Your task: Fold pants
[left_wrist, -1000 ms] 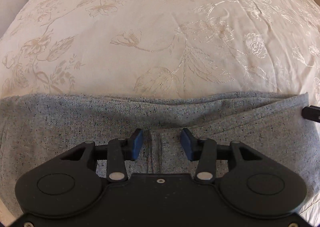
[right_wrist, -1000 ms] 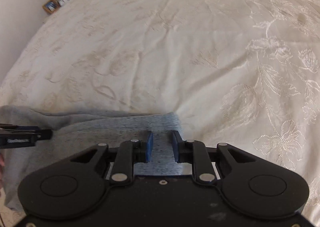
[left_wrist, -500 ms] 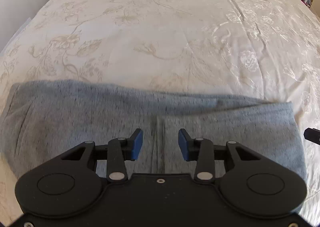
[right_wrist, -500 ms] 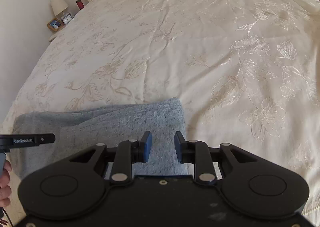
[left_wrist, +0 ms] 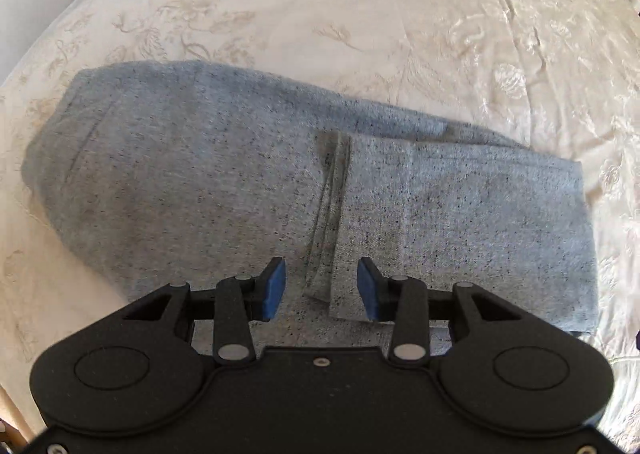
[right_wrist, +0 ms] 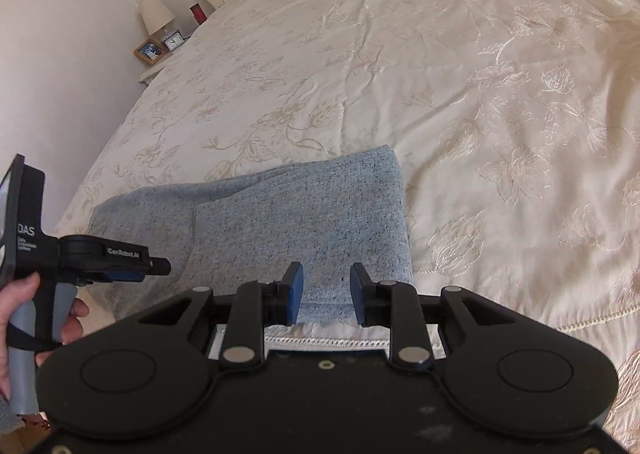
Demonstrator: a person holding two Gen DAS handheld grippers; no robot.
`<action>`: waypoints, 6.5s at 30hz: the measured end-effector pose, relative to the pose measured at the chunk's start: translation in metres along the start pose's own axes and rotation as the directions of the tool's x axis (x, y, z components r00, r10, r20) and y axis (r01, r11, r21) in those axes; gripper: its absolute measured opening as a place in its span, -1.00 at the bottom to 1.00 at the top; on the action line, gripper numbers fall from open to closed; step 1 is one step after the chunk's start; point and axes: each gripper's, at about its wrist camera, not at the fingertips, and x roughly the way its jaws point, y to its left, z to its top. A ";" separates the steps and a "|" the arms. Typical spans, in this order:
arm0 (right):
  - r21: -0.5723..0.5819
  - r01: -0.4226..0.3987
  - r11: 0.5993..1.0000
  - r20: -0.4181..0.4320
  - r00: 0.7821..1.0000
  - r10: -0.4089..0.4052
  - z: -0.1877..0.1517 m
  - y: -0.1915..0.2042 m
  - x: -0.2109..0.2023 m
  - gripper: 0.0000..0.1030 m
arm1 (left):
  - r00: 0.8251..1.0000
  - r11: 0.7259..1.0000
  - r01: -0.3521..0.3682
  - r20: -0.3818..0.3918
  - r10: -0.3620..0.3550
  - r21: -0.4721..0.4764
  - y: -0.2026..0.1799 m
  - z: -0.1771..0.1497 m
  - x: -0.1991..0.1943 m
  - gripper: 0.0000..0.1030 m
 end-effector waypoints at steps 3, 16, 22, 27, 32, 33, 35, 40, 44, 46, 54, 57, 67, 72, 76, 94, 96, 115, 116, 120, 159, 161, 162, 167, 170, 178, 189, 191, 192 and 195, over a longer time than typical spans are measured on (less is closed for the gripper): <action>-0.013 -0.025 1.000 -0.007 1.000 0.025 -0.009 0.006 -0.013 -0.45 | 0.999 1.000 -0.014 0.046 0.014 -0.005 0.011 -0.011 -0.035 -0.06; -0.071 -0.031 0.997 -0.031 0.999 0.029 -0.044 0.045 -0.033 -0.45 | 0.989 0.989 -0.122 0.071 0.128 -0.080 0.090 -0.043 -0.066 -0.06; -0.042 0.048 0.998 -0.038 0.998 -0.049 -0.056 0.077 -0.026 -0.45 | 0.992 0.989 -0.100 0.062 0.107 -0.108 0.154 -0.028 -0.044 -0.06; 0.030 0.094 0.995 -0.043 0.995 -0.093 -0.060 0.109 -0.011 -0.45 | 0.993 0.993 -0.078 0.079 0.085 -0.091 0.207 0.000 -0.027 -0.06; 0.080 0.107 0.991 -0.029 0.994 -0.105 -0.060 0.143 0.000 -0.45 | 0.990 0.994 -0.093 0.103 0.098 -0.048 0.248 0.030 -0.008 -0.05; 0.081 0.108 0.991 -0.028 0.994 -0.106 -0.060 0.151 0.003 -0.45 | 0.990 0.995 -0.090 0.104 0.094 -0.048 0.255 0.035 -0.004 -0.05; 0.070 0.115 0.991 -0.030 0.993 -0.113 -0.060 0.163 0.007 -0.45 | 0.992 0.996 -0.074 0.099 0.079 -0.053 0.269 0.046 0.004 -0.05; 0.061 0.123 0.991 -0.047 0.992 -0.120 -0.057 0.188 0.017 -0.45 | 0.994 0.998 -0.051 0.099 0.055 -0.047 0.286 0.062 0.022 -0.02; 0.051 0.140 0.989 -0.063 0.989 -0.136 -0.052 0.197 0.029 -0.45 | 0.998 0.999 -0.022 0.061 0.024 -0.035 0.296 0.069 0.051 0.03; 0.053 0.151 0.987 -0.074 0.986 -0.147 -0.049 0.198 0.033 -0.45 | 1.000 0.999 -0.008 0.027 0.009 -0.034 0.301 0.069 0.069 0.04; 0.062 0.179 0.982 -0.121 0.978 -0.171 -0.039 0.201 0.058 -0.45 | 0.995 0.986 0.104 0.011 -0.103 -0.133 0.328 0.066 0.118 0.82; 0.069 0.184 0.980 -0.139 0.975 -0.173 -0.035 0.204 0.070 -0.45 | 0.992 0.983 0.128 0.018 -0.127 -0.130 0.330 0.065 0.128 0.98; 0.044 0.175 0.984 -0.197 0.967 -0.163 -0.031 0.217 0.101 -0.45 | 0.988 0.978 0.155 0.030 -0.152 -0.137 0.323 0.069 0.131 0.63; 0.036 0.169 0.985 -0.208 0.965 -0.158 -0.029 0.216 0.107 -0.45 | 0.983 0.984 0.165 0.094 -0.158 -0.071 0.307 0.074 0.094 -0.41; 0.024 0.158 0.987 -0.202 0.968 -0.150 -0.015 0.214 0.122 -0.45 | 0.974 0.985 0.166 0.160 -0.157 -0.042 0.300 0.075 0.067 -0.45; -0.136 0.243 0.960 -0.104 0.961 -0.258 0.063 0.209 0.292 -0.46 | 0.965 0.990 0.131 0.220 -0.141 0.058 0.276 0.080 0.031 -0.45; -0.132 0.245 0.960 -0.105 0.960 -0.260 0.068 0.209 0.291 -0.46 | 0.963 0.989 0.133 0.227 -0.144 0.063 0.275 0.079 0.027 -0.45; -0.031 0.120 0.992 -0.142 0.982 -0.123 -0.008 0.187 0.195 -0.46 | 0.938 0.989 0.114 0.318 -0.140 0.098 0.208 0.068 -0.040 -0.46; -0.025 0.116 0.993 -0.134 0.984 -0.118 -0.006 0.182 0.190 -0.46 | 0.935 0.987 0.117 0.323 -0.145 0.107 0.199 0.068 -0.045 -0.46; 0.008 0.078 0.997 -0.109 0.991 -0.077 -0.001 0.157 0.168 -0.46 | 0.916 0.976 0.121 0.359 -0.179 0.179 0.148 0.065 -0.064 -0.57; -0.047 -0.161 0.986 -0.179 0.972 0.151 0.091 0.148 0.232 -0.24 | 0.987 0.949 0.160 -0.033 -0.157 0.271 0.070 -0.053 0.074 -0.69; -0.057 -0.127 0.990 -0.213 0.971 0.112 0.091 0.149 0.250 -0.23 | 0.987 0.947 0.158 -0.027 -0.157 0.280 0.070 -0.056 0.073 -0.69; -0.058 -0.110 0.992 -0.218 0.971 0.095 0.091 0.147 0.255 -0.21 | 0.987 0.946 0.156 -0.025 -0.156 0.285 0.069 -0.058 0.071 -0.69; -0.026 -0.128 0.991 -0.222 0.968 0.119 0.093 0.137 0.267 -0.15 | 0.987 0.947 0.159 -0.029 -0.157 0.278 0.069 -0.056 0.068 -0.69; -0.035 -0.172 0.984 -0.243 0.957 0.159 0.091 0.135 0.273 -0.12 | 0.986 0.950 0.165 -0.031 -0.162 0.265 0.071 -0.056 0.067 -0.69; -0.068 -0.274 0.959 -0.216 0.943 0.254 0.093 0.152 0.251 -0.80 | 0.990 0.955 0.139 -0.025 -0.137 0.261 0.068 -0.046 0.073 -0.69; -0.084 -0.182 0.980 0.002 0.983 0.183 0.118 0.121 0.100 -0.84 | 0.999 0.935 -0.030 0.046 0.015 0.352 0.032 -0.060 0.058 -0.69; -0.068 -0.094 0.993 0.013 0.995 0.095 0.116 0.093 0.085 -0.85 | 0.999 0.932 -0.030 0.044 0.015 0.360 0.028 -0.062 0.054 -0.70; -0.049 -0.053 0.997 0.007 0.999 0.054 0.112 0.079 0.082 -0.85 | 0.999 0.931 -0.017 0.042 0.001 0.364 0.027 -0.063 0.050 -0.71; 0.062 0.012 0.998 -0.038 0.999 -0.010 0.095 0.032 0.084 -0.86 | 0.998 0.924 0.054 0.015 -0.065 0.379 0.027 -0.065 0.041 -0.70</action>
